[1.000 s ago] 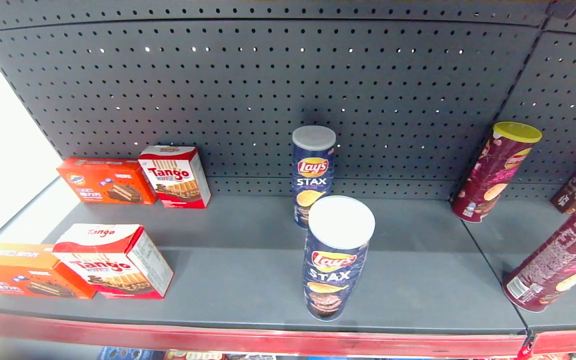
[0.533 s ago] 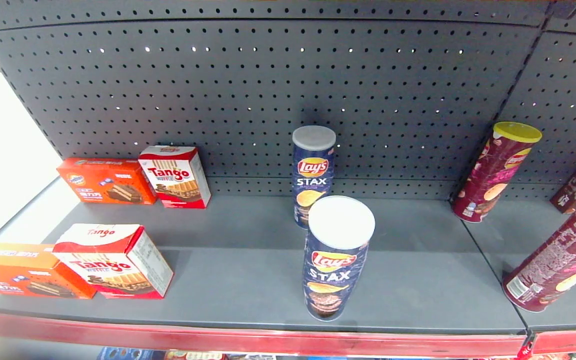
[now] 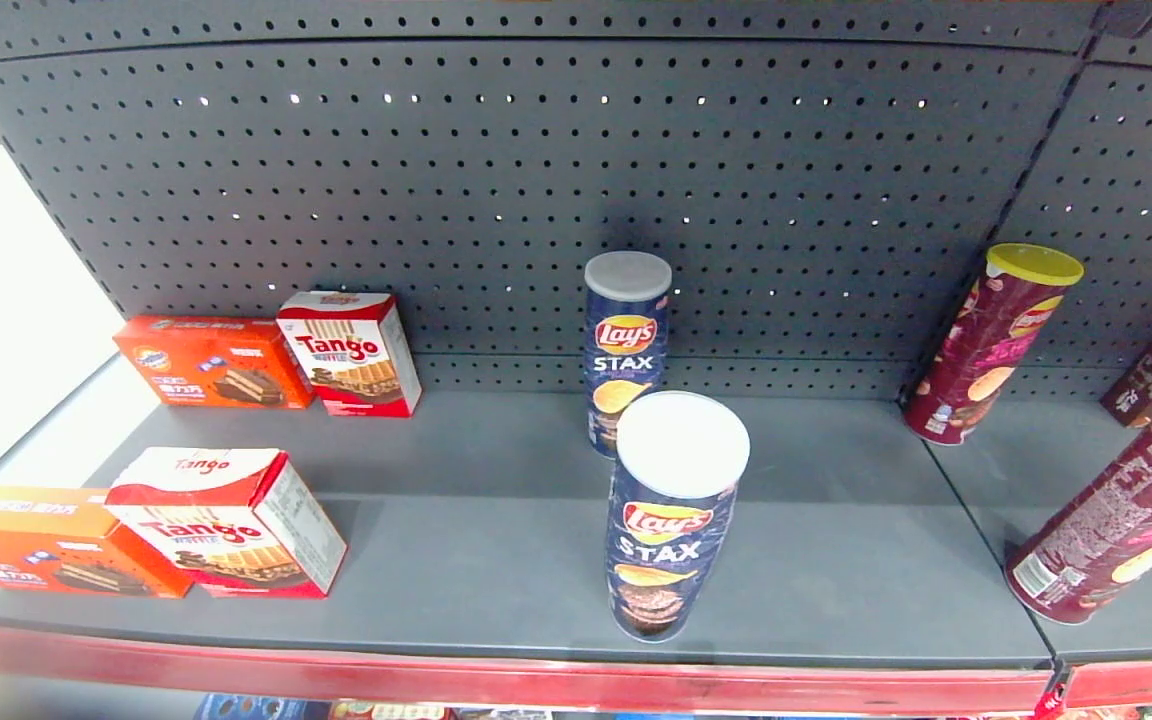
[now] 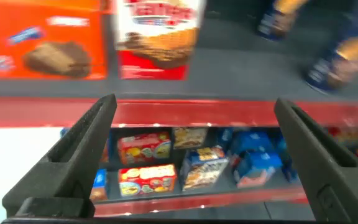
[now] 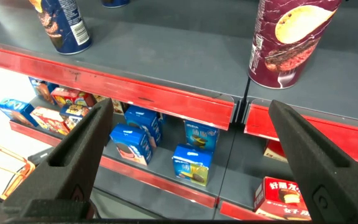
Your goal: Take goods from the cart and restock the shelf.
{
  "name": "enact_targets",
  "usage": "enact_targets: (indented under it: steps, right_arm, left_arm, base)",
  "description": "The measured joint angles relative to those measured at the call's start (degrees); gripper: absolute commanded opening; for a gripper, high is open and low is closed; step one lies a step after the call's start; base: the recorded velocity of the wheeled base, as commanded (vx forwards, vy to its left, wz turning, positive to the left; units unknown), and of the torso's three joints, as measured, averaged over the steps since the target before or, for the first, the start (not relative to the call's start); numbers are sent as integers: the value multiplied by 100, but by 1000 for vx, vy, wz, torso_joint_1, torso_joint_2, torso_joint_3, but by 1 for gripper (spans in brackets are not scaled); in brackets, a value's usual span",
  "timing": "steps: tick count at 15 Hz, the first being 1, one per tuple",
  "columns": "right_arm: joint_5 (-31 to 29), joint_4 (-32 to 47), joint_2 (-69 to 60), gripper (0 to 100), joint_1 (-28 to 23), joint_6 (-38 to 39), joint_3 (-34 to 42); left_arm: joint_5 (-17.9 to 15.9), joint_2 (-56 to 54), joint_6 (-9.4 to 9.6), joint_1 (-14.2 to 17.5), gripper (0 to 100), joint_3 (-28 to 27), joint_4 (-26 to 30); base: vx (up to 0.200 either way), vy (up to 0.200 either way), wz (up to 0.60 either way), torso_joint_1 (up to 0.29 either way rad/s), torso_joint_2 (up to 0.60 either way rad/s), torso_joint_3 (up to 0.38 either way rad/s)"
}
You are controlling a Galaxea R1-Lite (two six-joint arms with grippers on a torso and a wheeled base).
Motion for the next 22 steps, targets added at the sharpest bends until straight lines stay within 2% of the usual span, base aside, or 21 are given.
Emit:
enact_targets:
  steps: [1,2,4,5,6,8,9,10,12,13,17,19,22]
  right_arm:
    - [0,-2,0,100,-2,0,0]
    - [7,-5,0,100,-2,2,0]
    - [11,0,0,100,0,0,0]
    - [7,-5,0,100,0,0,0]
    - [5,-5,0,100,0,5,0]
    - [2,-5,0,100,0,0,0]
    - [2,-2,0,100,0,-6,0]
    - [2,-5,0,100,0,-4,0]
    - [9,-2,0,100,0,-2,0]
    - [-17,0,0,100,0,-6,-5]
    - [-79,5,12,100,-221,-155,-215]
    - [-4,60,227,100,-215,-68,-783]
    - [340,158,1512,100,11,-169,-1788]
  left_arm:
    - [-107,0,145,2,100,0,5]
    - [-391,0,167,2,100,0,18]
    - [-1184,2,176,2,100,0,35]
    - [-1139,2,211,13,100,-2,44]
    - [-617,2,272,16,100,-10,51]
    - [1458,2,414,18,100,-10,216]
    - [2037,2,480,18,100,-10,282]
    - [2142,2,572,16,100,-11,341]
    - [1253,11,766,-11,100,-22,430]
    - [1159,9,788,-13,100,-24,444]
    - [1234,7,727,-9,100,-13,434]
    - [1234,7,708,-13,100,-16,456]
    - [1229,7,711,-22,100,-24,463]
  base:
    - [0,0,0,0,0,0]
    - [0,0,0,0,0,0]
    - [0,0,0,0,0,0]
    - [0,0,0,0,0,0]
    - [0,0,0,0,0,0]
    - [0,0,0,0,0,0]
    - [0,0,0,0,0,0]
    - [0,0,0,0,0,0]
    - [0,0,0,0,0,0]
    - [0,0,0,0,0,0]
    - [0,0,0,0,0,0]
    - [0,0,0,0,0,0]
    - [0,0,0,0,0,0]
